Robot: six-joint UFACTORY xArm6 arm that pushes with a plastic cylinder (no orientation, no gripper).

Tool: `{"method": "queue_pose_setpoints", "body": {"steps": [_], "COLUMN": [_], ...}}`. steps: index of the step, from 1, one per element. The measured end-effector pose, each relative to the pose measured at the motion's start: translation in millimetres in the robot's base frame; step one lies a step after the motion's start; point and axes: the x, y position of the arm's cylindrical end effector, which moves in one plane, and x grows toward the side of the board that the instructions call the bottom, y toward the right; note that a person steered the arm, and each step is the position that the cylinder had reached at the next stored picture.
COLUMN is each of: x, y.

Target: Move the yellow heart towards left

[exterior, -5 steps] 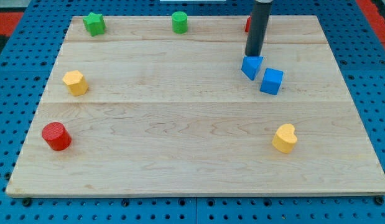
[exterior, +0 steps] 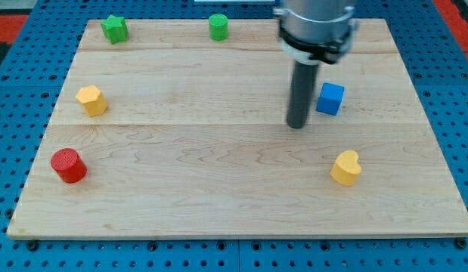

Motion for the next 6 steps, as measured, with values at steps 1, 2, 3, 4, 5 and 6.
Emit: {"method": "queue_pose_setpoints", "body": {"steps": [1,2,3,4,5,6], "x": [4.4,32.0,54.2,55.9,54.2,54.5], "y": [91.8,85.1,47.7,-36.4,-13.0,53.0]}}
